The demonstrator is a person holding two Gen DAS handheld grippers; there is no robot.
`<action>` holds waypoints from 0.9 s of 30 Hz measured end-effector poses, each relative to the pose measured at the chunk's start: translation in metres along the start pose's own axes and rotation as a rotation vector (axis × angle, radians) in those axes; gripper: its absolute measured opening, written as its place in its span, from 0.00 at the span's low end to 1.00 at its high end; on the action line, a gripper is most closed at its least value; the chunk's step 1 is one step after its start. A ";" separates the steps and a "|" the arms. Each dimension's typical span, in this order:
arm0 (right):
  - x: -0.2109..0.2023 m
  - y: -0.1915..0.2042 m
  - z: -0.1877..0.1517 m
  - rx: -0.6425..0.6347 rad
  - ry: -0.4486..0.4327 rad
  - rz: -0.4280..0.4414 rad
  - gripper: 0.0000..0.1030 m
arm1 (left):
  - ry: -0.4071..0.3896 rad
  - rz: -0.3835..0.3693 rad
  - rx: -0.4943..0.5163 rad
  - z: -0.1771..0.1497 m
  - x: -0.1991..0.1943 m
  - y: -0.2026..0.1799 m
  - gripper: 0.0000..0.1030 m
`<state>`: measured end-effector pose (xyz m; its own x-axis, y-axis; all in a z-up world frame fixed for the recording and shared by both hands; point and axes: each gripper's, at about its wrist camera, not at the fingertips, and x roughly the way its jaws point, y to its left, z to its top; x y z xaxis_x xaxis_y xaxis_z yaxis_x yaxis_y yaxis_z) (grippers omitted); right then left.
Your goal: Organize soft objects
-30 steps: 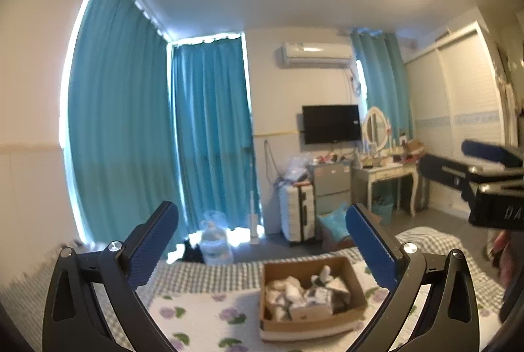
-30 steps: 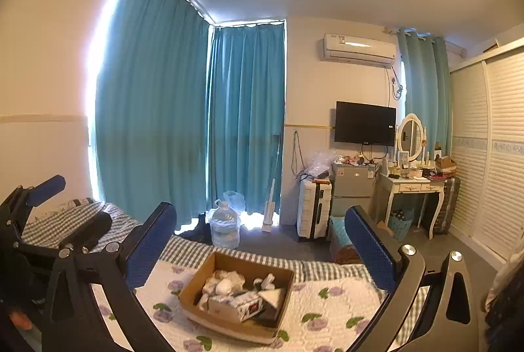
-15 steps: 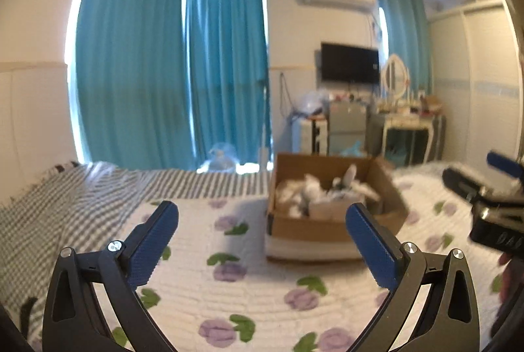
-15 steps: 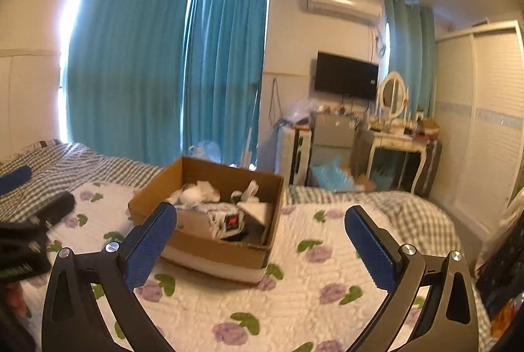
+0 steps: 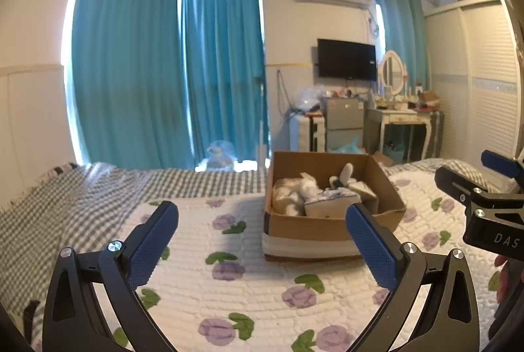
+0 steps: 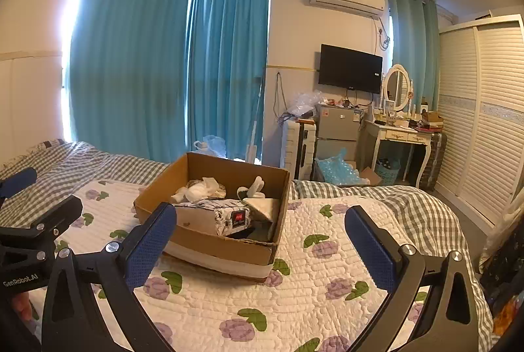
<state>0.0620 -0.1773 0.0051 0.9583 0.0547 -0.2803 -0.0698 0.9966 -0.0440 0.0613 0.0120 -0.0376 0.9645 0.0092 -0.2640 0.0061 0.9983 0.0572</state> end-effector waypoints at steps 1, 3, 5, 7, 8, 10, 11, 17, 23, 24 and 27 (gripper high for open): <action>0.000 0.000 0.000 0.001 0.003 0.000 1.00 | 0.002 0.000 -0.002 0.000 0.000 0.000 1.00; 0.001 -0.001 -0.001 0.003 0.009 0.002 1.00 | 0.003 0.003 -0.004 0.000 0.000 0.001 1.00; 0.002 -0.001 0.000 0.009 0.013 0.005 1.00 | 0.001 0.006 -0.008 0.001 -0.001 0.003 1.00; 0.001 -0.001 0.000 0.008 0.011 0.003 1.00 | -0.002 0.006 -0.013 0.001 -0.001 0.003 1.00; 0.001 -0.001 0.000 0.005 0.010 0.002 1.00 | -0.003 0.005 -0.014 0.002 -0.002 0.004 1.00; 0.001 0.000 0.000 0.001 0.011 0.002 1.00 | -0.005 0.008 -0.016 0.002 -0.002 0.004 1.00; 0.001 0.000 0.000 0.002 0.011 0.004 1.00 | -0.006 0.010 -0.017 0.002 -0.002 0.004 1.00; 0.003 0.001 -0.001 -0.002 0.017 0.008 1.00 | -0.008 0.013 -0.020 0.002 -0.003 0.005 1.00; 0.003 0.001 -0.002 -0.002 0.021 0.009 1.00 | -0.010 0.015 -0.021 0.003 -0.003 0.006 1.00; 0.003 0.001 -0.002 -0.002 0.020 0.009 1.00 | -0.011 0.016 -0.021 0.003 -0.003 0.006 1.00; 0.003 0.001 -0.002 -0.003 0.022 0.011 1.00 | -0.016 0.018 -0.021 0.004 -0.004 0.007 1.00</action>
<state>0.0645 -0.1765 0.0022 0.9513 0.0639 -0.3017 -0.0807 0.9958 -0.0437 0.0582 0.0189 -0.0325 0.9684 0.0269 -0.2480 -0.0170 0.9990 0.0420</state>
